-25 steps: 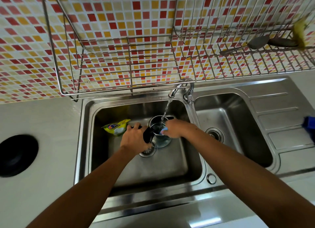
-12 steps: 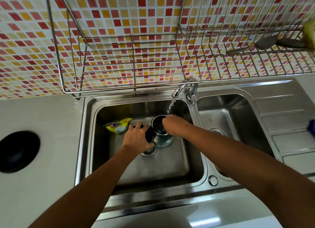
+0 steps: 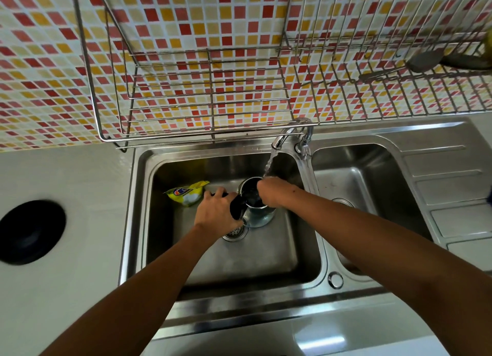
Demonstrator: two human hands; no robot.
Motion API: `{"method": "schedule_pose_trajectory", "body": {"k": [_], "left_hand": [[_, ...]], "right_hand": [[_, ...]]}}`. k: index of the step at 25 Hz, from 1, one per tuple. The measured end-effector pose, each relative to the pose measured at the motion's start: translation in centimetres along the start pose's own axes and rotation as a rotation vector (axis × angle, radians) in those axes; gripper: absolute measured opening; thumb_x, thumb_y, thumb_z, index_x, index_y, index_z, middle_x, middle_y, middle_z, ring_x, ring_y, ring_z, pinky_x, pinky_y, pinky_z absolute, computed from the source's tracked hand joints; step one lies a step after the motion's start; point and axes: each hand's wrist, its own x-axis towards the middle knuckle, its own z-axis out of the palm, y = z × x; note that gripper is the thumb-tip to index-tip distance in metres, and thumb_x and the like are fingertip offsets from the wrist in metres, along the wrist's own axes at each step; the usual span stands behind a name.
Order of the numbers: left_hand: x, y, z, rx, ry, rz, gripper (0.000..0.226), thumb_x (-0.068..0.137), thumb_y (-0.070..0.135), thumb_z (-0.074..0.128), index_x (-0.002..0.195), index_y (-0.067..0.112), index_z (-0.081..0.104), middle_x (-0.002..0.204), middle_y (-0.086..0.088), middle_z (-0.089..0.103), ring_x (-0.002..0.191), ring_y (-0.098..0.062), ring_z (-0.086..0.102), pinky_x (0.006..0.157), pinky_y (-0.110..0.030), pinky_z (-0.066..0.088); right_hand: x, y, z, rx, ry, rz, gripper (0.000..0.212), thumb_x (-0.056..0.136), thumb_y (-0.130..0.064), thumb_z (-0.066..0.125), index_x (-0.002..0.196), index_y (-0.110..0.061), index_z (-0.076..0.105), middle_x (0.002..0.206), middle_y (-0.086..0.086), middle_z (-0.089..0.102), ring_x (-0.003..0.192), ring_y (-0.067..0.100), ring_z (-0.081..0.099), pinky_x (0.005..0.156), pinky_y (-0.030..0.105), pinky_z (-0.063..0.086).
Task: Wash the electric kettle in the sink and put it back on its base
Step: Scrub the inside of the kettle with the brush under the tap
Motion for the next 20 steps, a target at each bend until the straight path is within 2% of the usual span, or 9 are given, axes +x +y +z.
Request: {"method": "schedule_pose_trajectory", "body": {"k": [3, 5, 8, 12, 14, 16, 17, 18, 20], "left_hand": [[-0.2, 0.3, -0.3, 0.007, -0.014, -0.008, 0.064, 0.082, 0.056, 0.061, 0.137, 0.025, 0.053, 0.127, -0.002, 0.061, 0.124, -0.023, 0.048, 0.102, -0.042, 0.038], [-0.3, 0.4, -0.6, 0.011, -0.016, -0.010, 0.064, 0.082, 0.056, 0.062, 0.138, 0.025, 0.052, 0.128, -0.003, 0.060, 0.123, -0.023, 0.048, 0.102, -0.041, 0.038], [-0.3, 0.6, -0.7, 0.023, -0.018, 0.001, 0.063, 0.084, 0.055, 0.061, 0.138, 0.025, 0.052, 0.130, -0.003, 0.060, 0.125, -0.024, 0.048, 0.103, -0.042, 0.038], [-0.1, 0.7, 0.0, 0.006, -0.032, -0.025, 0.066, 0.080, 0.060, 0.061, 0.136, 0.028, 0.052, 0.127, -0.001, 0.061, 0.124, -0.022, 0.047, 0.102, -0.042, 0.037], [-0.1, 0.7, 0.4, 0.010, -0.046, -0.030, 0.067, 0.078, 0.062, 0.059, 0.136, 0.028, 0.052, 0.125, -0.001, 0.061, 0.122, -0.023, 0.049, 0.100, -0.043, 0.038], [0.0, 0.8, 0.5, -0.005, -0.054, -0.052, 0.071, 0.073, 0.066, 0.051, 0.134, 0.030, 0.052, 0.125, -0.002, 0.061, 0.117, -0.025, 0.052, 0.097, -0.043, 0.039], [0.1, 0.8, 0.7, -0.009, -0.051, -0.059, 0.073, 0.071, 0.068, 0.046, 0.133, 0.031, 0.051, 0.125, -0.002, 0.061, 0.116, -0.025, 0.052, 0.096, -0.043, 0.039], [0.3, 0.7, 0.8, -0.011, -0.048, -0.067, 0.075, 0.068, 0.068, 0.044, 0.133, 0.031, 0.051, 0.124, -0.002, 0.061, 0.115, -0.026, 0.053, 0.096, -0.043, 0.039], [0.4, 0.6, 1.1, -0.017, -0.046, -0.079, 0.078, 0.066, 0.069, 0.043, 0.134, 0.031, 0.050, 0.125, -0.004, 0.059, 0.115, -0.027, 0.053, 0.099, -0.043, 0.039]], "right_hand": [[0.3, -0.2, 0.5, 0.146, -0.111, -0.010, 0.020, 0.092, -0.007, 0.050, 0.103, 0.000, 0.066, 0.105, 0.017, 0.069, 0.086, 0.030, 0.064, 0.071, 0.036, 0.051], [0.3, -0.2, 0.7, 0.188, -0.014, 0.027, 0.022, 0.092, -0.008, 0.053, 0.107, -0.002, 0.067, 0.108, 0.017, 0.069, 0.094, 0.032, 0.066, 0.079, 0.038, 0.055], [0.1, -0.4, 1.3, 0.059, 0.142, 0.036, 0.027, 0.088, -0.008, 0.056, 0.114, -0.006, 0.065, 0.114, 0.017, 0.066, 0.103, 0.034, 0.065, 0.087, 0.040, 0.054], [-0.5, -1.8, 0.5, 0.152, 0.037, 0.100, 0.027, 0.092, -0.011, 0.054, 0.117, -0.004, 0.062, 0.120, 0.016, 0.062, 0.107, 0.034, 0.061, 0.085, 0.038, 0.049], [-0.9, -1.6, -0.1, 0.247, -0.098, 0.102, 0.025, 0.096, -0.009, 0.049, 0.116, 0.000, 0.061, 0.111, 0.016, 0.064, 0.095, 0.031, 0.062, 0.077, 0.035, 0.048], [-1.1, -0.3, -0.1, 0.434, -0.188, 0.151, 0.017, 0.095, -0.004, 0.044, 0.093, -0.001, 0.061, 0.079, 0.013, 0.059, 0.063, 0.022, 0.053, 0.055, 0.029, 0.042], [-1.3, 0.5, -0.2, 0.623, -0.224, 0.203, 0.019, 0.094, -0.001, 0.042, 0.081, -0.005, 0.056, 0.069, 0.011, 0.050, 0.051, 0.017, 0.045, 0.046, 0.026, 0.035], [-1.5, 1.4, -0.5, 0.838, -0.256, 0.265, 0.021, 0.093, 0.001, 0.040, 0.076, -0.006, 0.051, 0.065, 0.010, 0.044, 0.043, 0.013, 0.039, 0.041, 0.022, 0.029], [-2.8, 3.8, -2.0, 1.201, -0.291, 0.350, 0.014, 0.095, -0.002, 0.041, 0.089, -0.002, 0.053, 0.062, 0.009, 0.044, 0.033, 0.006, 0.032, 0.033, 0.016, 0.021]]}}
